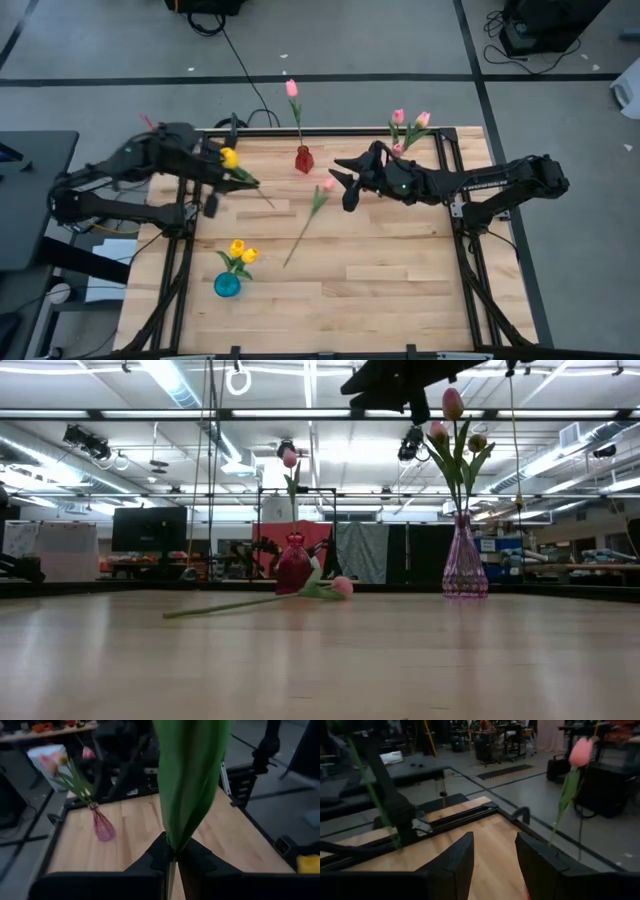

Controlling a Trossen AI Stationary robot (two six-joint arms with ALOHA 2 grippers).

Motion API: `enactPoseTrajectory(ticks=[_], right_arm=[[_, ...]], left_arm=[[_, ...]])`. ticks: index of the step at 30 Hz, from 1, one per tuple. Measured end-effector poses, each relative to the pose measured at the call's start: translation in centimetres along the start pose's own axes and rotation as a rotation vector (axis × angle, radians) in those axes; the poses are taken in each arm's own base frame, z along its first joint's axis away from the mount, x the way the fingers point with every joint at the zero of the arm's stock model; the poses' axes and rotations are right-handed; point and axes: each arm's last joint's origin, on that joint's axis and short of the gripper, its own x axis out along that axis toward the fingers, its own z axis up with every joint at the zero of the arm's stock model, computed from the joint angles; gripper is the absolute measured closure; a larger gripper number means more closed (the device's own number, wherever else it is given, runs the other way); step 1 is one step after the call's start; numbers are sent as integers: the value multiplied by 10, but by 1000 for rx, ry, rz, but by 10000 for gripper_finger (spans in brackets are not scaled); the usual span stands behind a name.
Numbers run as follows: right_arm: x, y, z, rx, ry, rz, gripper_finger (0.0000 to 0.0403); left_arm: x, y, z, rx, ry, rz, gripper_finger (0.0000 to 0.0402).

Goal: Sort flowers into vase by color
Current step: Put the yellow tulip into the blue vase

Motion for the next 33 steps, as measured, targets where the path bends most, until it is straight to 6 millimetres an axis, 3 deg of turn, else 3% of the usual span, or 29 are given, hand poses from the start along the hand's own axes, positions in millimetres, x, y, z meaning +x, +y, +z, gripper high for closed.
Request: enactPoseTrajectory(ticks=[3, 6, 11, 20, 25, 33], right_arm=[[-3, 7, -7, 31, 16, 32, 247], [-10, 16, -18, 58, 36, 67, 247], [-20, 31, -28, 54, 30, 63, 248], [-28, 42, -26, 45, -24, 38, 249], [-28, 41, -27, 52, -27, 11, 249], [-28, 40, -24, 65, -56, -31, 249]], left_arm=[[-22, -5, 12, 34, 8, -3, 367], [-42, -15, 11, 8, 3, -86, 367], [-67, -32, -10, -107, 41, -221, 371], [-111, -58, -43, -195, -21, -361, 374], [-111, -63, -64, -255, -52, -347, 374], [-90, -65, -101, -293, -118, -421, 375]])
